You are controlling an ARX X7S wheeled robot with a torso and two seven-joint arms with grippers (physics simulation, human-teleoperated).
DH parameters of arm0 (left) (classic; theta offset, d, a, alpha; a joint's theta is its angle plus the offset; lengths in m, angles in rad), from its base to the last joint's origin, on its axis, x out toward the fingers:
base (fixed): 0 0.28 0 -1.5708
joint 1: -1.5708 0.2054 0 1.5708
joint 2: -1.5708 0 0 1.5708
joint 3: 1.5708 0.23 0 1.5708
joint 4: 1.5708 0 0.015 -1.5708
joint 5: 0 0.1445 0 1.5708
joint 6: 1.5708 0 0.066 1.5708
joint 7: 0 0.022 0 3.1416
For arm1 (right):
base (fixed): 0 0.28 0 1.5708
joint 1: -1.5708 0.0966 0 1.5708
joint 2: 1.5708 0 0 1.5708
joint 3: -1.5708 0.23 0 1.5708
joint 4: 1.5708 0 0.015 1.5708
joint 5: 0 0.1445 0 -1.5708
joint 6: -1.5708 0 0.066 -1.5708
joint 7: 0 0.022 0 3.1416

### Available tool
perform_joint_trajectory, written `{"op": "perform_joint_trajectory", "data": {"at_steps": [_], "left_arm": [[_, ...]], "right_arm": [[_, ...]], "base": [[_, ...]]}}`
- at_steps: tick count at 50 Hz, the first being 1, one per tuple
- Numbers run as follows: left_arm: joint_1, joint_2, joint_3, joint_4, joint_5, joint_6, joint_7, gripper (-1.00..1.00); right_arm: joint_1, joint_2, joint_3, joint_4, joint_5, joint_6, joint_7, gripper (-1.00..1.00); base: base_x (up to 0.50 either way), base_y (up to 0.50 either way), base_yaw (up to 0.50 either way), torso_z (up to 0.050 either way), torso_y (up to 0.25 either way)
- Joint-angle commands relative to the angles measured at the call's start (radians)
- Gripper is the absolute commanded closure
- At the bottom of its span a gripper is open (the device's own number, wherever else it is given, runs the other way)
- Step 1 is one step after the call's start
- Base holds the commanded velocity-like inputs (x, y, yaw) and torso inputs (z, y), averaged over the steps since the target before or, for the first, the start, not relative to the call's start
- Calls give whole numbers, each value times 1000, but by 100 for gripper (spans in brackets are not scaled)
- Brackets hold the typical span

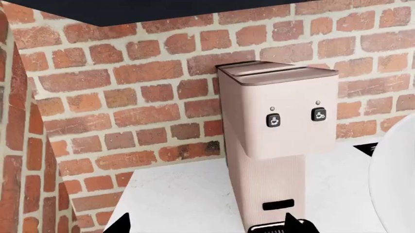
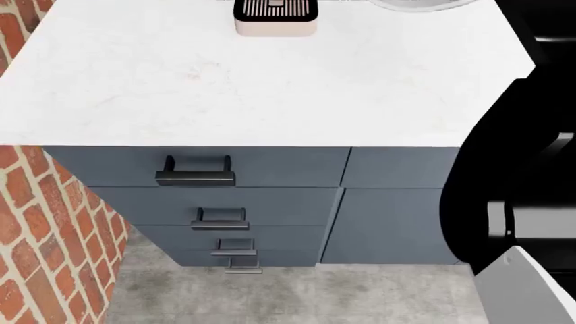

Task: Place the two vegetables and bowl onto the tray for setting up a vegetable dip station.

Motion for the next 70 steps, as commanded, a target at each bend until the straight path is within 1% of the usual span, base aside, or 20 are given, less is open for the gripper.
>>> {"op": "perform_joint_trajectory", "data": {"at_steps": [1,3,37,70], "left_arm": [[2,-1,1,1,1,0,1,-100],[0,0,0,-1,-1,0,-1,-100],[2,0,2,-2,4,2,3,-100],[-2,-5,-2,-1,1,5,0,-100]], "right_arm": [[-15,-1,-20,-32,-18,2,14,100],[-7,-1,-2,-31,10,2,40,100],[-11,-1,-7,-28,-30,2,19,100],[-13,-1,2,-31,-9,2,31,100]], "base": [[0,0,0,0,0],[-27,-469,0,0,0],[-59,-500,0,0,0],[-71,-500,0,0,0]]}}
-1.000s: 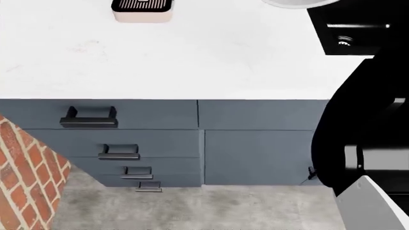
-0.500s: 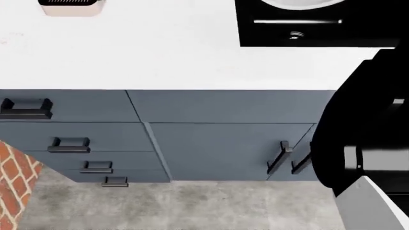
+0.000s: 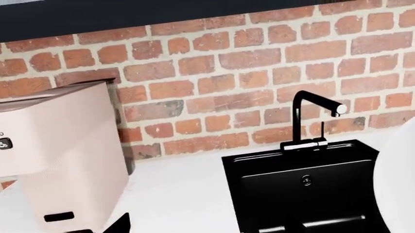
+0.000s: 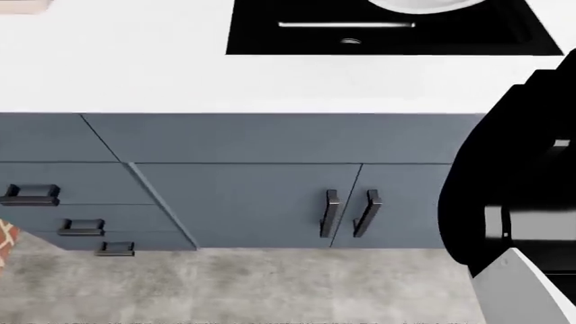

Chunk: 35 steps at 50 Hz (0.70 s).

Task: Place the two vegetables and bowl onto the tray for setting up a vegetable dip station.

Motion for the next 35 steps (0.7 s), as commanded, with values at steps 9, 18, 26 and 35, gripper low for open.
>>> {"op": "perform_joint_trajectory", "data": {"at_steps": [9,18,26,35], "left_arm": [[-3,-1,-1,0,-1,0,-1,-100],[0,-1,-1,1,1,2,1,-100],[12,-1,3,2,13,5,14,-100],[24,4,9,-6,33,8,29,-100]], "right_arm": [[0,0,-1,-5,27,0,46,100],[1,0,-1,-5,29,0,44,100],[-5,0,0,-7,65,0,76,100],[-3,0,3,-7,22,0,33,100]], "base": [[-70,-500,0,0,0],[-70,-500,0,0,0],[-70,-500,0,0,0],[-70,-500,0,0,0]]}}
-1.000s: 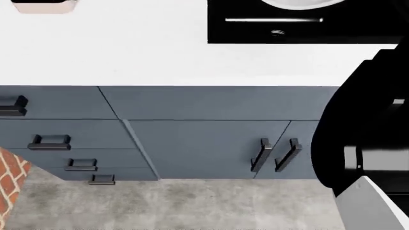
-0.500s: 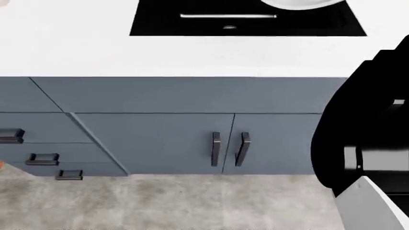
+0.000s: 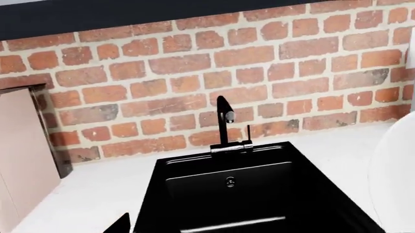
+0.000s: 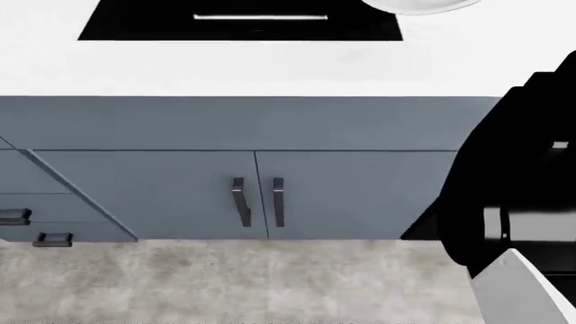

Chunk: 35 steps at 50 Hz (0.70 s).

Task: Place the two vegetables and bowl onto the tray for setting up a vegetable dip station.

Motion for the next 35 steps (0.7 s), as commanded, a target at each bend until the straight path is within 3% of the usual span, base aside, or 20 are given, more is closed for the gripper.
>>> {"op": "perform_joint_trajectory", "data": {"at_steps": [1,21,25,27,35], "left_arm": [[11,0,4,-4,18,3,12,-100],[-3,-6,-1,3,-7,-2,-6,-100],[-9,-6,-1,3,-8,-5,-9,-100],[-7,-4,-1,2,-11,-3,-10,-100],[-9,-3,1,2,-11,-4,-11,-100]], "right_arm": [[2,0,-1,-3,-20,0,6,100],[-6,0,-14,-9,36,0,50,100],[-21,0,-46,-102,128,0,85,100],[-21,0,2,-97,204,0,139,100],[-27,0,29,-92,254,0,184,100]], "base": [[-73,-500,0,0,0],[-71,-500,0,0,0],[-40,-452,0,0,0],[0,-301,0,0,0],[9,-459,0,0,0]]}}
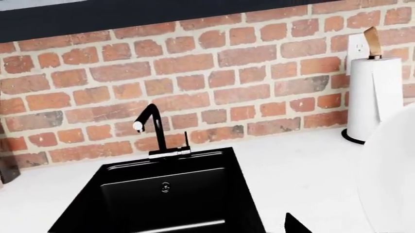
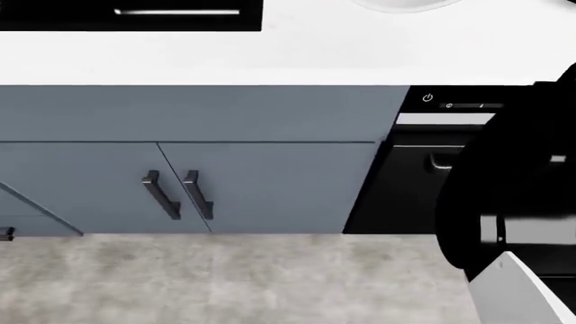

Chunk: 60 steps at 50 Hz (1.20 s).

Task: Place the two vegetables and bowl onto the tray for setting up a vegetable dip station.

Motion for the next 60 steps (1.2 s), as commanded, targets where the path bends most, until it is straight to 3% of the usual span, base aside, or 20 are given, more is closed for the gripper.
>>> {"op": "perform_joint_trajectory", "data": {"at_steps": [1,36,60], "left_arm": [[-4,1,0,0,-4,-1,-4,-100],[-3,-5,-3,6,-11,3,-15,-100],[-8,-3,-1,1,-7,1,-12,-100]], "right_arm": [[-6,0,25,-28,104,0,97,100],[-20,0,3,-32,84,0,72,100],[-26,0,-7,-37,94,0,70,100]], "base": [[16,-500,0,0,0],[29,-500,0,0,1],[216,-438,0,0,1]]}}
